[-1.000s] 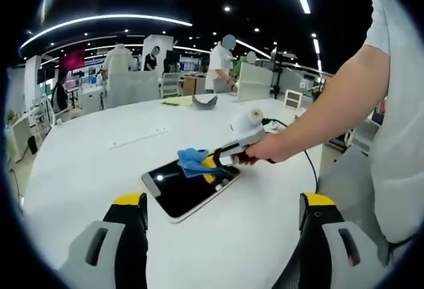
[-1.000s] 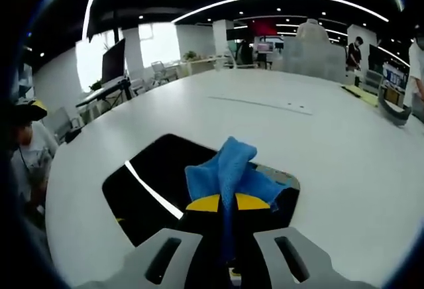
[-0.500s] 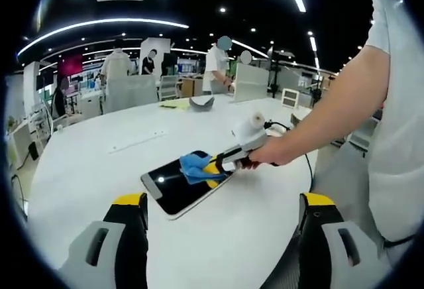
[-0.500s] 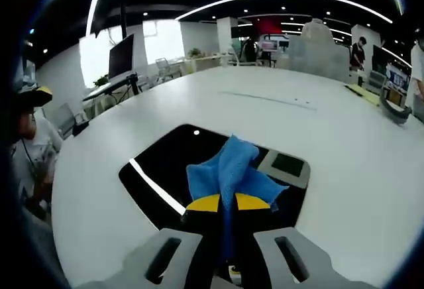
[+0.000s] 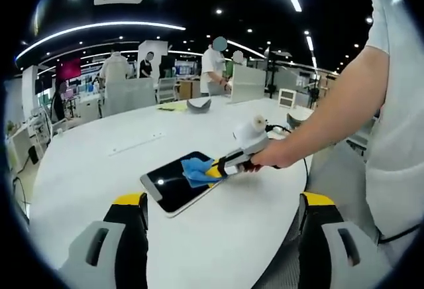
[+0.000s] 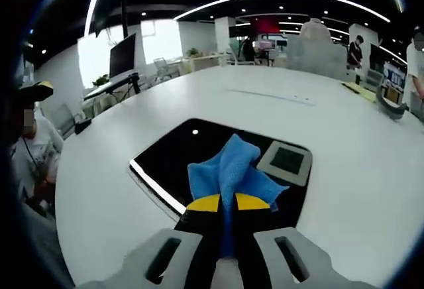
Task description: Wipe the mirror surface with the cleaning cloth until all visible marks leave the cleaned area.
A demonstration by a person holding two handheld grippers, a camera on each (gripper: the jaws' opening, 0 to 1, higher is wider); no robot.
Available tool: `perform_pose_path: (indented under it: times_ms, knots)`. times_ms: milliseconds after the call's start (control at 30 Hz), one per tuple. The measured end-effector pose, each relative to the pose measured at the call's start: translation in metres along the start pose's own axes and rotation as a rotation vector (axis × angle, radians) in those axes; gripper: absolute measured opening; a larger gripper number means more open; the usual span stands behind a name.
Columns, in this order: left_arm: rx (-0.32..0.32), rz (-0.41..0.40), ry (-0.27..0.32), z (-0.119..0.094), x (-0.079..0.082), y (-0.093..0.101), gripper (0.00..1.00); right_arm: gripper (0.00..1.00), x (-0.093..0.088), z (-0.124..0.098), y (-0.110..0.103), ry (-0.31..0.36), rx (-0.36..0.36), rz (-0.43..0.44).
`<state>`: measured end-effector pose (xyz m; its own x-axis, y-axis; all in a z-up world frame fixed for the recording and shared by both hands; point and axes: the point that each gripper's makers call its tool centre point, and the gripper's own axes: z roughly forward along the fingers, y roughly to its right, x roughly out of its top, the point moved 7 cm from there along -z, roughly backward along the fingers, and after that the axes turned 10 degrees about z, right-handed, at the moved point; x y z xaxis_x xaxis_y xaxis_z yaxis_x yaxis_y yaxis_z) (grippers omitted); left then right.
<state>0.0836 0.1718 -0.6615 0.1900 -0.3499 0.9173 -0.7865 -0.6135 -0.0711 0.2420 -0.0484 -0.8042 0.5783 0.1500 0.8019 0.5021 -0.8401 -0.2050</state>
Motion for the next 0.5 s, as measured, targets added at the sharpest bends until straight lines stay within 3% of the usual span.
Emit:
perform_pose_path:
  times_ms: [500]
  knots:
    - [0.009,0.031,0.001,-0.0072,0.0003,-0.0039,0.95,0.02,-0.0076,-0.0068,-0.007,0.009,-0.024,0.025]
